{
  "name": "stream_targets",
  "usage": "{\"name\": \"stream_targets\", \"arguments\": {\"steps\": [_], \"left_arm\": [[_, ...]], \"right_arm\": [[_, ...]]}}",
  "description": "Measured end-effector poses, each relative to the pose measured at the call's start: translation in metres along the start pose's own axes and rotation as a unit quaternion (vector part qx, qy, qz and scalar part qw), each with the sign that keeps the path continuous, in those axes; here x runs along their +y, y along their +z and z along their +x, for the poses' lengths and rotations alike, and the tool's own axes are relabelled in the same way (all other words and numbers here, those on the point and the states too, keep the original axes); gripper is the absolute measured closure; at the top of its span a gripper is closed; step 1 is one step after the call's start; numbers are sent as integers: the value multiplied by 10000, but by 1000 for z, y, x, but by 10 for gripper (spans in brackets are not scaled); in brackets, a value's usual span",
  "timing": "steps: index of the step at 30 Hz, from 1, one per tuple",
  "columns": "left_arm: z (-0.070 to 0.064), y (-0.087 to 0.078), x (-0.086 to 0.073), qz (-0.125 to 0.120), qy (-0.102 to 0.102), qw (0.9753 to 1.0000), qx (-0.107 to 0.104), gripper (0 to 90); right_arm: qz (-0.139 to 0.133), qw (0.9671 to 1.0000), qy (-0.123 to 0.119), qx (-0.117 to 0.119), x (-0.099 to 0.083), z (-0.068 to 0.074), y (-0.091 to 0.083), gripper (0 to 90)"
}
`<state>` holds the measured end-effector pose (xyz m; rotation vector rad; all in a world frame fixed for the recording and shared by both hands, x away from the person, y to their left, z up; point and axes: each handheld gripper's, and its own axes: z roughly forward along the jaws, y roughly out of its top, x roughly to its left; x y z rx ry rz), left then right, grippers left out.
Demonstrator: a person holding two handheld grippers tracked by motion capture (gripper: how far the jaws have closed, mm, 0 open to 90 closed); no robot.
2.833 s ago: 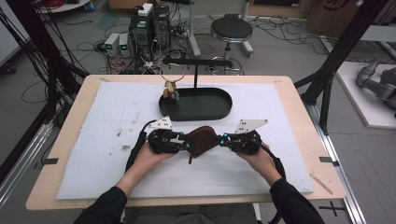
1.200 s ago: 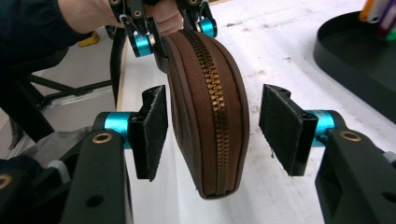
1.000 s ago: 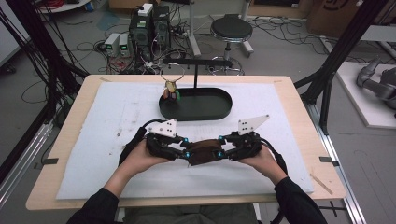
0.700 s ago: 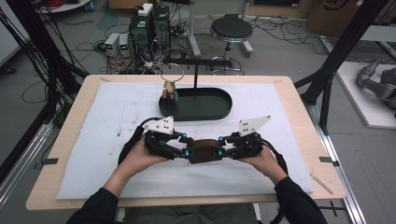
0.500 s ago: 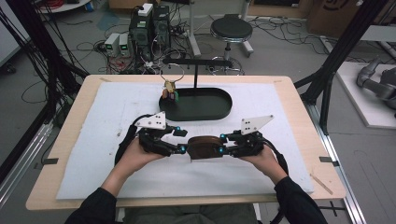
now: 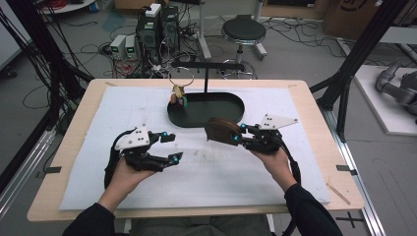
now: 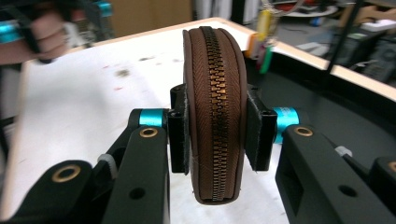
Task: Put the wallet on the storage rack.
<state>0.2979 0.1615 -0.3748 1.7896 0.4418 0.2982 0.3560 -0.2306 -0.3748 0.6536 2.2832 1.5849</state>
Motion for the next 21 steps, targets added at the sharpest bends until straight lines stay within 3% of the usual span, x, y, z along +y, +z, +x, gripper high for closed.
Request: {"name": "stream_targets", "arguments": {"steps": [9, 16, 21], "left_arm": [[2, -28, -26, -166, -293, 9989, 320, 328], [0, -32, -29, -236, -281, 9985, 401, 327], [-2, -29, -33, -152, -288, 9987, 393, 327]], "right_arm": [[-59, 9981, 260, -554, 9, -6, 26, 682], [-155, 9963, 367, -756, 20, -9, 53, 683], [-104, 9952, 462, -856, 25, -12, 74, 683]]}}
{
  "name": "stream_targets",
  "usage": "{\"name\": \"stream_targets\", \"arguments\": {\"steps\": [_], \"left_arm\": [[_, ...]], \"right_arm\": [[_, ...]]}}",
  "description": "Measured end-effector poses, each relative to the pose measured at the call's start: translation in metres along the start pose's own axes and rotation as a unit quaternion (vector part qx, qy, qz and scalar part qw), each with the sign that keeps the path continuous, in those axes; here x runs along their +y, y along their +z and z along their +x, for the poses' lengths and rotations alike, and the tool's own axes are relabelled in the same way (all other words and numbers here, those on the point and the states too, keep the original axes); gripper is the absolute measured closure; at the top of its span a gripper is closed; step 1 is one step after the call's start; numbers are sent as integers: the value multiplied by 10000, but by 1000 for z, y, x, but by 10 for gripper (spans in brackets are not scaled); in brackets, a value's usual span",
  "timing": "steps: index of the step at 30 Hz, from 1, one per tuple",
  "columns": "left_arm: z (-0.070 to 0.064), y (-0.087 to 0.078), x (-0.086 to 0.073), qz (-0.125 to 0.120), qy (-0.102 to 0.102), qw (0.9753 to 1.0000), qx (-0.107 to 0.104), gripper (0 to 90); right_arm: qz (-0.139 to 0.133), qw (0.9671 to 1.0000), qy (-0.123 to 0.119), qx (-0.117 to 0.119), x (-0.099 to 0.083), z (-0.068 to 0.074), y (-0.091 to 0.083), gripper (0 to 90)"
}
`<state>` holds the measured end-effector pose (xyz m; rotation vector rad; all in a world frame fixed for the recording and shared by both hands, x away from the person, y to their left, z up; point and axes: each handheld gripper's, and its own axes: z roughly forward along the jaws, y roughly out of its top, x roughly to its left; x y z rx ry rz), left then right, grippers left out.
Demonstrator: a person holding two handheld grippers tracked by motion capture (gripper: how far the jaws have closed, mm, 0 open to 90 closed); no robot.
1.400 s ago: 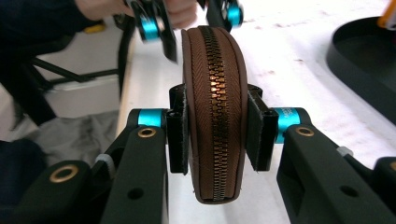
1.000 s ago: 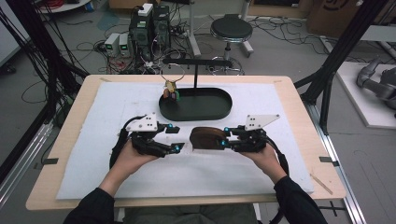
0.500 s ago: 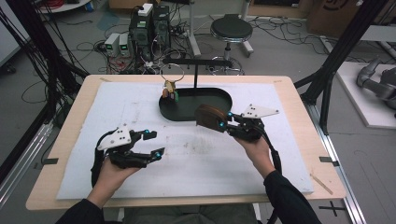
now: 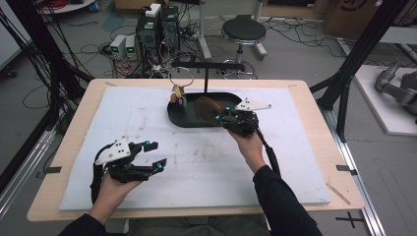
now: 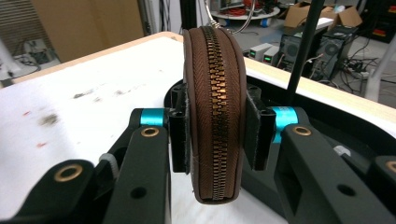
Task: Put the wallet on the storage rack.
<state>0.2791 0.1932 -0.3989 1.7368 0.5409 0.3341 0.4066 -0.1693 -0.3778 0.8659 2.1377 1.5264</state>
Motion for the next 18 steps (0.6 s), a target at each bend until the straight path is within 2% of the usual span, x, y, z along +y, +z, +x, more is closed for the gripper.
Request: {"name": "stream_targets", "arguments": {"steps": [2, 4, 8, 13, 18], "left_arm": [[0, 0, 0, -23, 21, 10000, -10, 328], [0, 0, 0, -32, 8, 10000, -20, 327], [2, -1, -2, -20, -33, 10000, -19, 328], [1, -1, -2, -17, -24, 10000, -38, 327], [1, 1, -3, 8, -35, 10000, -58, 327]], "right_arm": [[-15, 10000, 7, 63, 1, 0, 8, 683], [-72, 10000, -52, 13, 1, 1, 15, 683], [-77, 10000, 38, -45, -1, -1, 29, 683], [13, 9998, 108, -189, -4, -8, 44, 683], [13, 9993, 24, -368, -10, -13, 55, 683]]}}
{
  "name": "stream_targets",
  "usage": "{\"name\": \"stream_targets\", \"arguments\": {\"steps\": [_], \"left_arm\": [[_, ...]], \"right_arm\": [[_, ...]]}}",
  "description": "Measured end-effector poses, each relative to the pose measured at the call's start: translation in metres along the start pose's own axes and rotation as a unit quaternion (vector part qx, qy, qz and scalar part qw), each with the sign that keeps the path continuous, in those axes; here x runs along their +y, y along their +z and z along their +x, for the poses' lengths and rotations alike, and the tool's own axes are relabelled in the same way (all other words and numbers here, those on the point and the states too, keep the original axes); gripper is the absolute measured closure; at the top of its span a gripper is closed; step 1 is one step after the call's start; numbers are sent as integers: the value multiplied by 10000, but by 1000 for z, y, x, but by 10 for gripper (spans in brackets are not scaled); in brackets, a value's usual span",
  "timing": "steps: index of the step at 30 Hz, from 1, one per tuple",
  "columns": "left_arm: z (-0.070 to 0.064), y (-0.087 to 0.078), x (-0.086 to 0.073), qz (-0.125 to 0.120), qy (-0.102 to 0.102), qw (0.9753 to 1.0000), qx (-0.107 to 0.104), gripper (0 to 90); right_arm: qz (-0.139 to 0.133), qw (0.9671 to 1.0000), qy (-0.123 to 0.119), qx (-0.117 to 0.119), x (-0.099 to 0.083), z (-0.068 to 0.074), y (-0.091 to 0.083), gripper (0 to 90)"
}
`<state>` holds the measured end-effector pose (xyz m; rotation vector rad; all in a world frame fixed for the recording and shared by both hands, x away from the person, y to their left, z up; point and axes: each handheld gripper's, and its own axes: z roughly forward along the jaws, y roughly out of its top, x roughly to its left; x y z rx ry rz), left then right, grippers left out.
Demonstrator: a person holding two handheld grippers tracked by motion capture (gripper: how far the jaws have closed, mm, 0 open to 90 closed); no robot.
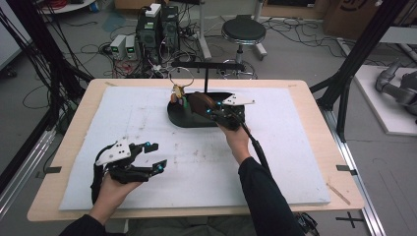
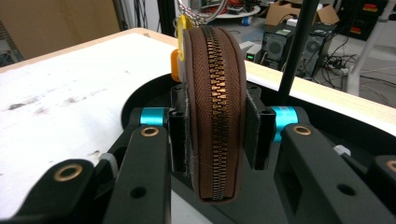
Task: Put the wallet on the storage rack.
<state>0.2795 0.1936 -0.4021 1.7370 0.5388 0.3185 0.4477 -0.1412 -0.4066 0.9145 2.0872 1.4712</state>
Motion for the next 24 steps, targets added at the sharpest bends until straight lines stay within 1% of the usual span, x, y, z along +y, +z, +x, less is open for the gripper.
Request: {"name": "stream_targets", "arguments": {"steps": [2, 4, 5, 6, 8, 13, 14, 15, 16, 19, 23, 24], "left_arm": [[0, 0, 0, 7, 18, 10000, -10, 327], [0, 1, 0, 1, -2, 10000, -3, 328], [0, 1, 0, 6, 0, 10000, -10, 327], [0, 1, -1, 8, 0, 10000, -2, 327], [0, 1, -1, 5, -15, 10000, -4, 327], [0, 1, -2, 30, -11, 10000, -35, 328], [-1, 1, -1, 50, 11, 10000, -50, 328], [-1, 2, -1, 35, -9, 10000, -62, 328], [-1, 2, -1, 47, -5, 10000, -67, 327], [-2, 3, -1, 64, 15, 9999, -82, 327], [-2, 3, -2, 65, 12, 9999, -88, 327], [-2, 3, -2, 61, 10, 9999, -89, 327]], "right_arm": [[-14, 10000, 31, -20, -3, 0, 4, 683], [-66, 9999, 125, 4, -5, -1, 8, 683], [-74, 9996, 241, 81, -6, -2, 9, 683], [-88, 9996, 250, 87, -7, -3, 10, 682], [-53, 9998, 186, 17, -8, -2, 12, 681], [69, 9995, 279, -109, -11, -8, 14, 679], [102, 9995, 257, -118, -12, -10, 14, 678], [147, 9993, 313, -122, -13, -10, 15, 678], [173, 9994, 299, -99, -14, -11, 16, 677], [168, 9992, 312, -160, -15, -9, 18, 677], [220, 9992, 219, -253, -19, -7, 22, 674], [213, 9992, 257, -233, -20, -8, 22, 673]]}}
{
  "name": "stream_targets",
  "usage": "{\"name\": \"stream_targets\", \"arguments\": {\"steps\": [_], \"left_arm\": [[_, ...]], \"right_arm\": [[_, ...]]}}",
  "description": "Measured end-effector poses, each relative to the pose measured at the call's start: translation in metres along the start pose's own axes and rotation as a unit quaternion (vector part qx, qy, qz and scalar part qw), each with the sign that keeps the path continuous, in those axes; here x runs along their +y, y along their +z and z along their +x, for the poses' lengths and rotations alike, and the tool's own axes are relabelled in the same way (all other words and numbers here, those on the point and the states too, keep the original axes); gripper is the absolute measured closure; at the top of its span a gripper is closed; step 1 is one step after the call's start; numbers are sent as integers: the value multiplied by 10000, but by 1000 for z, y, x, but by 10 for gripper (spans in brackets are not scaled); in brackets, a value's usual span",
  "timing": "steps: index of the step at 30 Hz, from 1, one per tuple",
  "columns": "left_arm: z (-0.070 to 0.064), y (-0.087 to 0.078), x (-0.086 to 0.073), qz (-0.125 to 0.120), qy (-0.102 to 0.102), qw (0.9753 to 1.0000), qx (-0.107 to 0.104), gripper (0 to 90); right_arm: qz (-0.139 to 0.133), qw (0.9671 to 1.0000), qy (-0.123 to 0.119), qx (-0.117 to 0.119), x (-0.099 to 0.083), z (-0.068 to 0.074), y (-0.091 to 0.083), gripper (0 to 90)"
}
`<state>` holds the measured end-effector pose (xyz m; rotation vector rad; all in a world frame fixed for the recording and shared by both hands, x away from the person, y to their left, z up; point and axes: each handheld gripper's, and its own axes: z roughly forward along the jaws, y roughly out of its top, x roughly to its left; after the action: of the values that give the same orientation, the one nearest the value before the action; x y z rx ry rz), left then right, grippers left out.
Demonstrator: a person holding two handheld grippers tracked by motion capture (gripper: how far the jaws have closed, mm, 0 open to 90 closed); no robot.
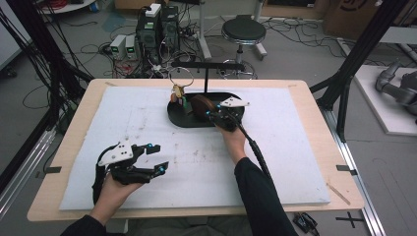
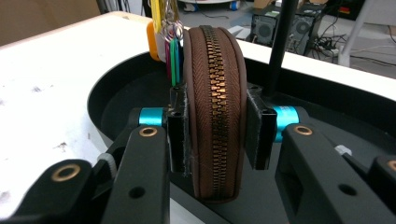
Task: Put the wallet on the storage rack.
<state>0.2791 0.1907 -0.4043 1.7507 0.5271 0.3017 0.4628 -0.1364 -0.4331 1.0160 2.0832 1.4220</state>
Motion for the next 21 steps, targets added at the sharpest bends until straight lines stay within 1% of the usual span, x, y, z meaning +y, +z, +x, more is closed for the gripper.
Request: {"name": "stream_targets", "arguments": {"steps": [4, 7, 9, 13, 16, 19, 20, 21], "left_arm": [[1, -1, -1, 0, -2, 10000, -1, 328], [1, -1, -1, 9, -17, 10000, 6, 327], [0, 0, -1, 11, -23, 10000, -1, 327], [0, 0, -1, 32, 2, 10000, -19, 328], [0, 1, -1, 51, 2, 10000, -23, 327], [0, 1, -1, 56, -2, 10000, -40, 327], [0, 1, -1, 58, -14, 10000, -38, 328], [0, 1, -1, 67, -6, 10000, -42, 327]], "right_arm": [[-10, 10000, -3, -24, 0, -1, 1, 662], [74, 9999, -37, -86, 0, -2, 0, 649], [139, 9998, 8, -133, -1, -3, 0, 647], [261, 9993, -103, -234, -2, -5, 0, 624], [304, 9990, -43, -317, -2, -7, -1, 582], [293, 9985, -62, -456, -1, -8, -3, 502], [285, 9983, -116, -499, -1, -10, -3, 484], [300, 9982, -90, -518, 0, -10, -4, 481]]}}
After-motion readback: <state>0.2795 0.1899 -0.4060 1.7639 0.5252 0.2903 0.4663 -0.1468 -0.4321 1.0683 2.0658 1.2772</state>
